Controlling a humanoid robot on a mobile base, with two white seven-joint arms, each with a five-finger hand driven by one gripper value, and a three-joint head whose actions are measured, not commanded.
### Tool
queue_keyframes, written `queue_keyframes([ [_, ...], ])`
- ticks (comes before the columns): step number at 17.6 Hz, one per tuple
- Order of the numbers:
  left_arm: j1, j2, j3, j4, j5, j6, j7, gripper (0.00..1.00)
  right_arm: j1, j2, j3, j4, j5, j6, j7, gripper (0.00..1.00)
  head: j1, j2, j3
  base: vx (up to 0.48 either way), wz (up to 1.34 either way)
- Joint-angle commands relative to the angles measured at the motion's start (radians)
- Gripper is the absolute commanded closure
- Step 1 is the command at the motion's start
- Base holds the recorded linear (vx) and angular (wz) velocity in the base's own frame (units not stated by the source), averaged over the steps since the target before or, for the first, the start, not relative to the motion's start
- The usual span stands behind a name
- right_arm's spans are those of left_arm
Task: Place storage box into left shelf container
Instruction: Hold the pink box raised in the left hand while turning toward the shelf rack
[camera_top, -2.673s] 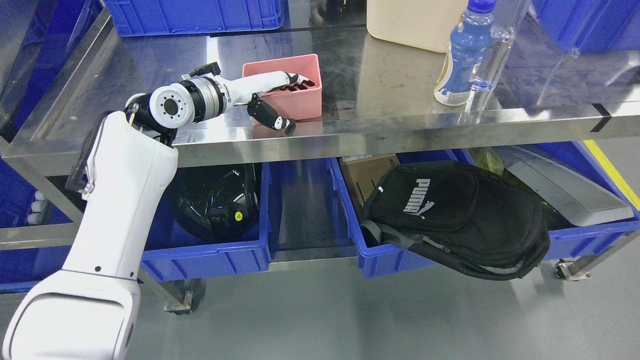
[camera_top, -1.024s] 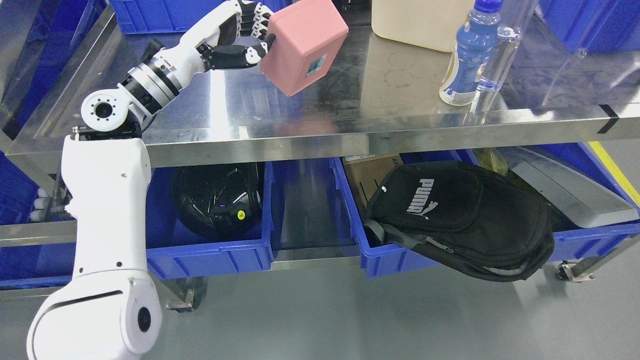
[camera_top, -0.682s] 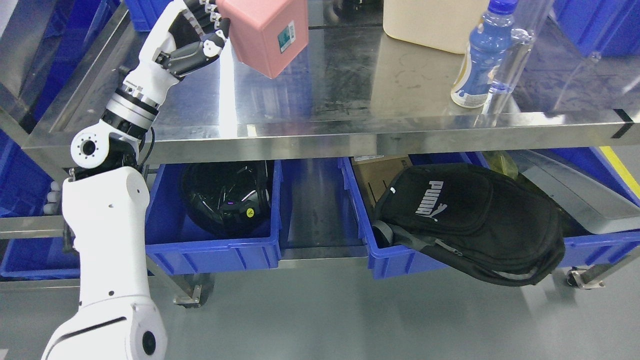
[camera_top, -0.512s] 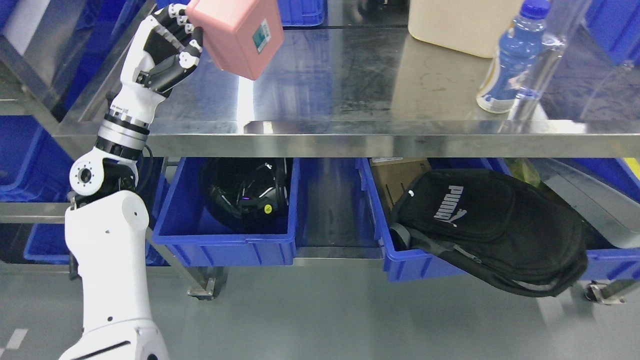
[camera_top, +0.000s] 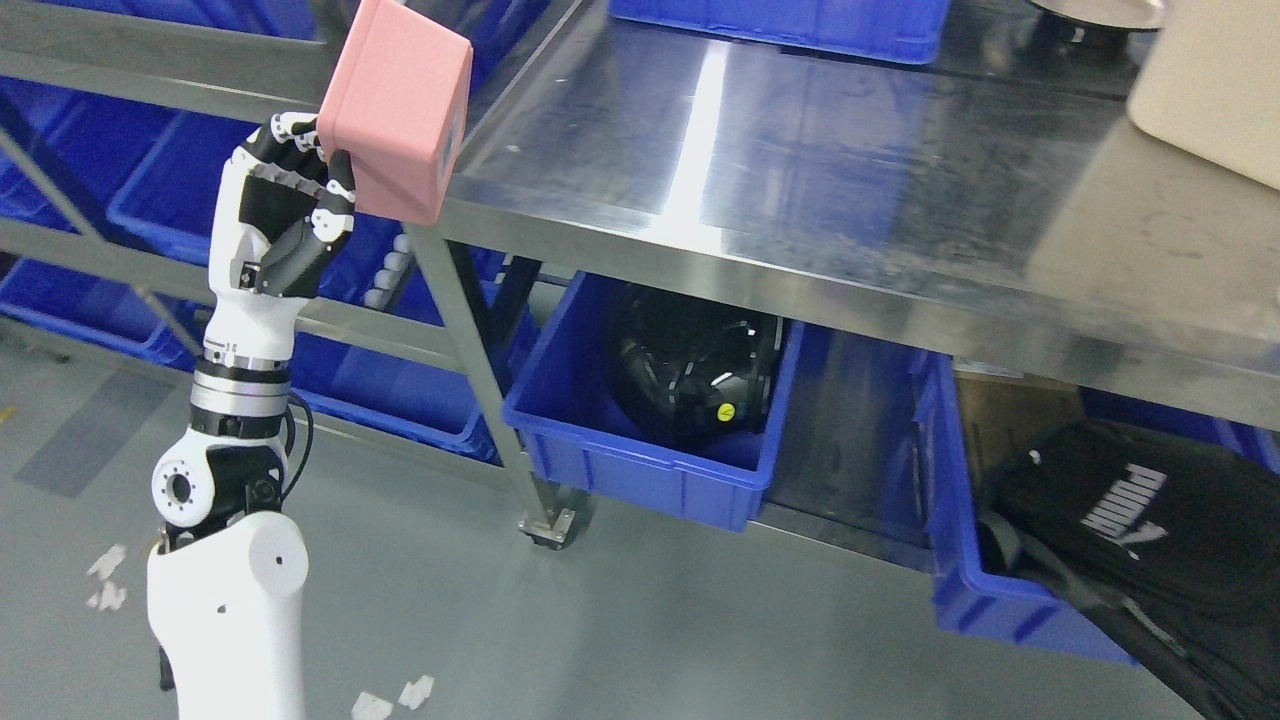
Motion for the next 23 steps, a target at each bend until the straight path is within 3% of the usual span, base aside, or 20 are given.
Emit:
queue_keyframes([
  [1,0.16,0.016,-0.148,-0.254,0.034,-0.045,0.022,1.0,0.0,-0.017,-0.005,-0.018,0.0,0.0,0.0,0.0,0.0,0.0,0.0,0.039,0.67],
  [16,0.261,0.016,-0.162,-0.266,0.063,-0.103,0.026,1.0,0.0,-0.017,-0.005,-0.018,0.0,0.0,0.0,0.0,0.0,0.001,0.0,0.176,1.17],
  [23,0.261,0.016,-0.162,-0.263,0.064,-0.103,0.026,1.0,0.0,-0.017,-0.005,-0.018,0.0,0.0,0.0,0.0,0.0,0.001,0.0,0.375,0.46],
])
